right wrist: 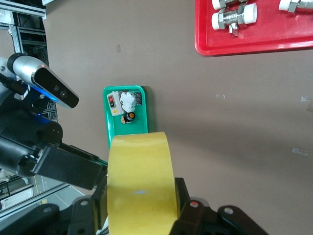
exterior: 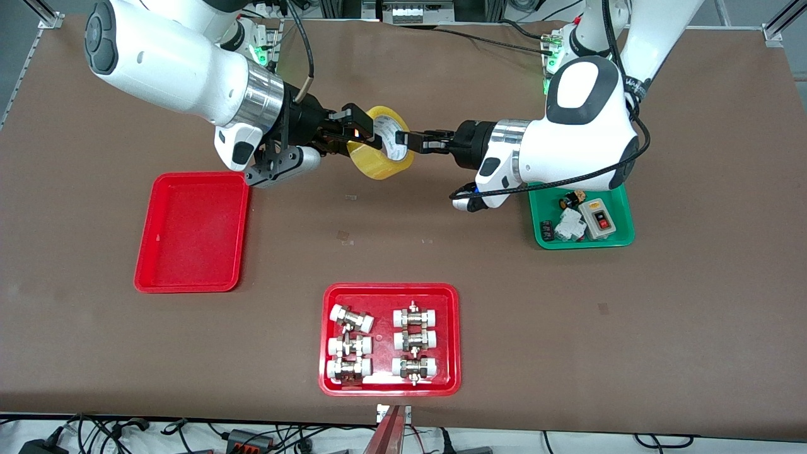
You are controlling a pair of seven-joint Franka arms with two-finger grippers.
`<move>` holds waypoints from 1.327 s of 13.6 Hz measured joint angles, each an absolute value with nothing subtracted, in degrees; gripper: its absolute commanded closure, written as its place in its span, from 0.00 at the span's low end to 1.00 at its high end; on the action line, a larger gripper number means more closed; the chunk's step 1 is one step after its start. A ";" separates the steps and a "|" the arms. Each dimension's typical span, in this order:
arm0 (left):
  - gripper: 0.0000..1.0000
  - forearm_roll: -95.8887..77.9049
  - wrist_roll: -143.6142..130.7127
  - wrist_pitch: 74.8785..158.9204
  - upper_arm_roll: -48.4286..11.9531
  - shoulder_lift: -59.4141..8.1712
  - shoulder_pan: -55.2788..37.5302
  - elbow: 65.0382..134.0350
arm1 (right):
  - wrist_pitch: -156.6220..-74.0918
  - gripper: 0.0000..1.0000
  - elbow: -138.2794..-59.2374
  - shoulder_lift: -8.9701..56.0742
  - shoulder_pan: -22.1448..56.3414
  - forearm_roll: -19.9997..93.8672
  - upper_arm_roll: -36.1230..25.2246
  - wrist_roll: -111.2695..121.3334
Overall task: Left arm passes tape to right arm into tray
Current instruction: 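Carry the tape with the right gripper while the left gripper withdraws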
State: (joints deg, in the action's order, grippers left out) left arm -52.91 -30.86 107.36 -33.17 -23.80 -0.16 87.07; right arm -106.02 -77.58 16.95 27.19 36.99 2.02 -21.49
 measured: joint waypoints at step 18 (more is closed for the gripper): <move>0.00 -13.93 -1.79 68.04 -33.16 -19.49 24.11 75.91 | -89.78 0.64 -79.76 32.03 -5.28 36.47 -0.29 7.12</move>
State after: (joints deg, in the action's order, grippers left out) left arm -13.93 -1.79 68.04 -33.16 -19.49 24.11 75.91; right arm -89.78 -79.76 32.03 -5.28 36.47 -0.29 7.12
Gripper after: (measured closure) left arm 0.000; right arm 0.445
